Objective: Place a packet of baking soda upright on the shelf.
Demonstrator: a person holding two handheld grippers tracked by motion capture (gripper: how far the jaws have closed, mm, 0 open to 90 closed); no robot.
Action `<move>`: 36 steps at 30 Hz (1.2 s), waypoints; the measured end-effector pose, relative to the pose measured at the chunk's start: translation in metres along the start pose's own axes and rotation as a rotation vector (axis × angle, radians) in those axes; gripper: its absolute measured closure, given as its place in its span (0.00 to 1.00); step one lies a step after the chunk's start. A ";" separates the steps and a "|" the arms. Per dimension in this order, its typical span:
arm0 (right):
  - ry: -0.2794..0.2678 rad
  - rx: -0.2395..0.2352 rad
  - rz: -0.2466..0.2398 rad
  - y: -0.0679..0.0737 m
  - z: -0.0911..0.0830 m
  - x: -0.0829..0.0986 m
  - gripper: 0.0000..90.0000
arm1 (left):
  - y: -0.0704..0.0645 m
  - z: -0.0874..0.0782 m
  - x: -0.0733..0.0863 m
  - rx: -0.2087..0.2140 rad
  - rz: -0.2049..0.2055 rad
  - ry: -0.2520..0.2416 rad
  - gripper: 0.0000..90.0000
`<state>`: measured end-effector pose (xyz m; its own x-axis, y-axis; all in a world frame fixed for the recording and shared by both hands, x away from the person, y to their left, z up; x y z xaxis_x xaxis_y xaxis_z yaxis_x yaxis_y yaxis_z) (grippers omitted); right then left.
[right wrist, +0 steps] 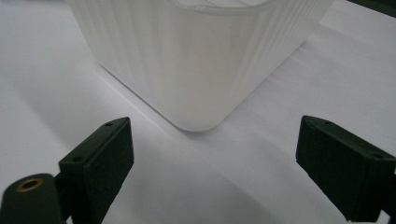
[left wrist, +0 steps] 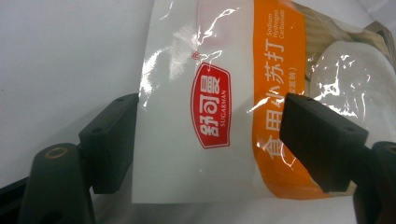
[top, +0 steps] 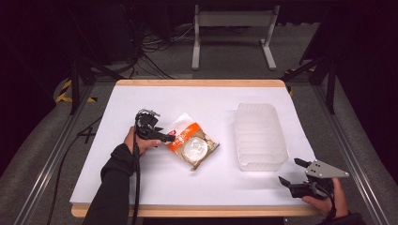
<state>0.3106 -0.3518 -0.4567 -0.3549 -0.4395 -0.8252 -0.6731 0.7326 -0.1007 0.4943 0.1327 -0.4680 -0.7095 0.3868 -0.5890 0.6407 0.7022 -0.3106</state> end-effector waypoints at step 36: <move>0.009 0.011 -0.004 -0.002 -0.002 0.000 0.13 | -0.079 -0.059 -0.017 -0.024 0.383 -0.254 1.00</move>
<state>0.3106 -0.3543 -0.4550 -0.3586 -0.4469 -0.8196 -0.6672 0.7367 -0.1099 0.4386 0.1057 -0.3898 -0.3263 0.4646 -0.8232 0.8337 0.5518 -0.0190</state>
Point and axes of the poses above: each handheld gripper's, and its own axes: z roughly forward along the jaws, x roughly out of its underside, y roughly to its left, the point moved 4 cm from there along z, roughly forward along the jaws, and after that the axes turned 4 degrees about -x, right-handed, at the moved point
